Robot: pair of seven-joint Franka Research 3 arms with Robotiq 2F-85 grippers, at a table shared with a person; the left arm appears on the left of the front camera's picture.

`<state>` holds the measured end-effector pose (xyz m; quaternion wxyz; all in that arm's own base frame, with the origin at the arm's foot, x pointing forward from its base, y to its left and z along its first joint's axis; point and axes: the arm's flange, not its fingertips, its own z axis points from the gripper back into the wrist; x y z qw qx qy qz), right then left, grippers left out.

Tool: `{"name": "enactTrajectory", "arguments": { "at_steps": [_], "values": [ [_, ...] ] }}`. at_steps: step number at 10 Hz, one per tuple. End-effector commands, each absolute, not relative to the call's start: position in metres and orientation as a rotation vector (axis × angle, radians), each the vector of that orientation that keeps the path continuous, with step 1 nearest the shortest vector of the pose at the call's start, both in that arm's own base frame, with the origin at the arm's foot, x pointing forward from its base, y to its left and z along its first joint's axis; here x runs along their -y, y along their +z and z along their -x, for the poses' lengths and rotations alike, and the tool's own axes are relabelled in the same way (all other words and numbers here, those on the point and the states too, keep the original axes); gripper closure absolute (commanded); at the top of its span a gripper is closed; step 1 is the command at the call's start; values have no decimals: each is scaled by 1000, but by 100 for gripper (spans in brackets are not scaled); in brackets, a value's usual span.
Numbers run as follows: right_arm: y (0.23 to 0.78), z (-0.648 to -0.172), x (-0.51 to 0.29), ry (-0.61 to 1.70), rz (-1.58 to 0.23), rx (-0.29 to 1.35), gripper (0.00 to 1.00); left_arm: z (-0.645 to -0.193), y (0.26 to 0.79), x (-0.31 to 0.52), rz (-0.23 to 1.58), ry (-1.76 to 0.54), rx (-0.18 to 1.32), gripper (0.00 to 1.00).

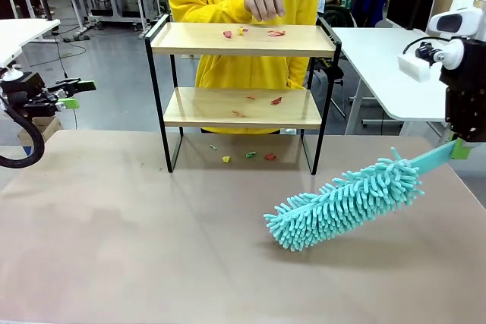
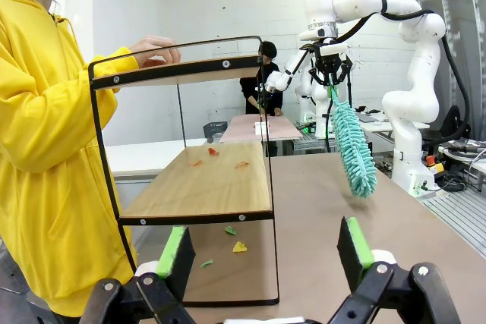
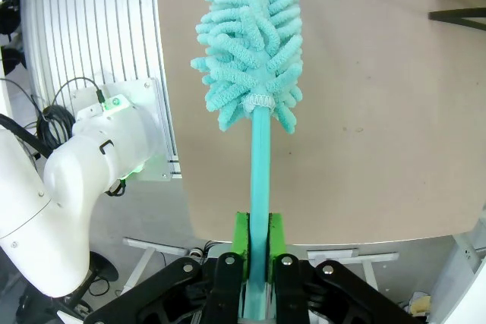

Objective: Clean the shelf.
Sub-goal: Clean the specific section of the Shelf indicated by the human with the Duster.

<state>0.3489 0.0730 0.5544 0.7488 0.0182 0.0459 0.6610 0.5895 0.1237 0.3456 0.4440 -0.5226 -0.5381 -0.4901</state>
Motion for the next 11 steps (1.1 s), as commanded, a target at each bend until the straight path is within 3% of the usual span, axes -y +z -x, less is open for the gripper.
{"name": "enactTrajectory", "arguments": {
  "at_steps": [1, 3, 5, 11],
  "values": [
    [557, -348, -71, 1446, -29, -98, 87, -589, 349, -124, 1287, -1222, 1336, 0],
    [554, -349, -73, 1445, -40, -100, 87, -589, 349, -124, 1287, -1222, 1336, 0],
    [592, -325, -103, 1451, -89, 58, 87, -589, 349, -124, 1287, -1222, 1336, 0],
    [677, -263, -263, 1076, -126, 450, 87, -589, 349, -124, 1287, -1222, 1336, 0]
  ]
}}
